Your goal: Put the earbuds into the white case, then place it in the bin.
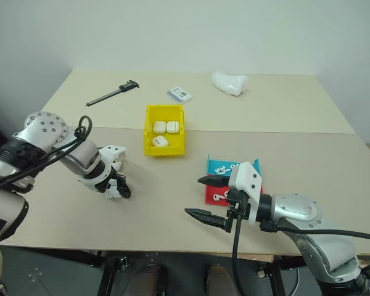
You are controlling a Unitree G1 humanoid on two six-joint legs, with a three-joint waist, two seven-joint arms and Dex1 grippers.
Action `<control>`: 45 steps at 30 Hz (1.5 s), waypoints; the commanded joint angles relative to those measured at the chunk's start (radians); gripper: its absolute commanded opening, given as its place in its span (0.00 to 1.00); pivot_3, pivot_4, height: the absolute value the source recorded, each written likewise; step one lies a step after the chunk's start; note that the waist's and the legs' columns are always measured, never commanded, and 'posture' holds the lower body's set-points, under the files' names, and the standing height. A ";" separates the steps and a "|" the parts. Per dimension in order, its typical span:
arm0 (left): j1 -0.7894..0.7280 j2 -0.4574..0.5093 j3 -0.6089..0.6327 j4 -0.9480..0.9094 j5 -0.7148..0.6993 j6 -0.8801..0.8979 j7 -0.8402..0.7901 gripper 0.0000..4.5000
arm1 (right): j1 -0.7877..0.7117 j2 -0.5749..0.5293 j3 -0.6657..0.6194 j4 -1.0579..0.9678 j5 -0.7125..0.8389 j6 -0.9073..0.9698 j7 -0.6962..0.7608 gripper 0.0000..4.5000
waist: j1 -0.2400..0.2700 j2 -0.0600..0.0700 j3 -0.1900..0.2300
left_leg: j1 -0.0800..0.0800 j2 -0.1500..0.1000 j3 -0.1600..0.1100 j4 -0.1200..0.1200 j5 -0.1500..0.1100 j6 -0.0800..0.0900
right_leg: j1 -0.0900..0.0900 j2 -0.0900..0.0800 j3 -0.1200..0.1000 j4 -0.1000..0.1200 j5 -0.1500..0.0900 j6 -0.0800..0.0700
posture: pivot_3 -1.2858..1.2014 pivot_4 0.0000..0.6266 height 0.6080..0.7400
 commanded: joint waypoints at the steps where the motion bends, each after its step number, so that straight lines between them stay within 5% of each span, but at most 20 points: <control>1: -0.017 -0.003 0.044 0.031 -0.003 0.002 0.045 1.00 | -0.004 -0.002 -0.022 -0.037 0.013 -0.023 -0.001 1.00 | 0.000 0.000 0.000 | 0.000 0.000 0.000 0.000 0.000 0.000 | 0.000 0.000 0.000 0.000 0.000 0.000 | 0.52 0.24 1.00; 12: 0.034 0.004 0.092 0.002 -0.003 0.002 0.058 1.00 | 0.014 0.000 -0.022 -0.032 0.009 -0.025 -0.008 1.00 | -0.001 0.000 0.000 | -0.001 0.000 0.000 0.000 0.000 0.000 | 0.000 0.000 0.000 0.000 0.000 0.000 | 0.52 0.24 1.00; 19: 0.076 -0.004 0.170 -0.011 -0.003 0.002 0.110 0.64 | 0.005 0.000 -0.025 -0.020 0.015 -0.023 -0.004 1.00 | 0.001 0.000 0.000 | 0.000 0.000 -0.001 0.000 0.000 0.000 | 0.000 0.000 0.000 0.000 0.000 0.000 | 0.52 0.24 1.00; 27: 0.251 0.090 0.349 -0.364 -0.003 -0.138 0.209 0.64 | 0.012 0.007 -0.031 -0.016 0.020 -0.022 -0.009 1.00 | -0.004 0.000 0.000 | 0.000 0.000 -0.001 0.000 0.001 -0.002 | 0.000 -0.001 0.000 0.001 0.000 0.000 | 0.52 0.24 1.00; 34: 0.406 0.270 0.679 -0.743 0.094 -0.290 -0.163 0.64 | 0.037 -0.007 -0.066 -0.020 0.025 -0.029 0.002 1.00 | -0.001 -0.001 0.000 | 0.000 0.001 0.002 -0.001 0.003 -0.005 | -0.001 -0.001 0.000 0.000 0.000 0.000 | 0.52 0.24 1.00; 37: 0.547 0.245 0.832 -0.926 0.379 -0.474 -0.479 0.64 | 0.027 -0.020 -0.089 -0.010 0.027 -0.031 0.018 1.00 | 0.002 0.001 -0.001 | 0.004 0.000 0.006 -0.001 0.002 -0.004 | 0.002 -0.001 0.000 0.000 0.000 -0.001 | 0.52 0.24 1.00; 41: 0.779 0.160 0.848 -1.089 0.905 -0.982 -0.942 0.64 | -0.007 -0.050 -0.116 0.009 0.030 -0.033 0.040 1.00 | 0.002 0.002 -0.002 | 0.005 0.000 0.009 -0.004 0.004 -0.007 | 0.003 -0.001 0.000 -0.001 0.000 -0.002 | 0.52 0.24 1.00; 45: 0.727 -0.023 0.853 -0.954 0.861 -1.053 -1.259 0.64 | -0.043 -0.085 -0.147 0.022 0.042 -0.025 0.061 1.00 | 0.010 0.001 -0.002 | 0.004 0.000 0.008 -0.006 0.003 -0.006 | 0.003 -0.001 -0.002 -0.002 0.001 -0.002 | 0.52 0.24 1.00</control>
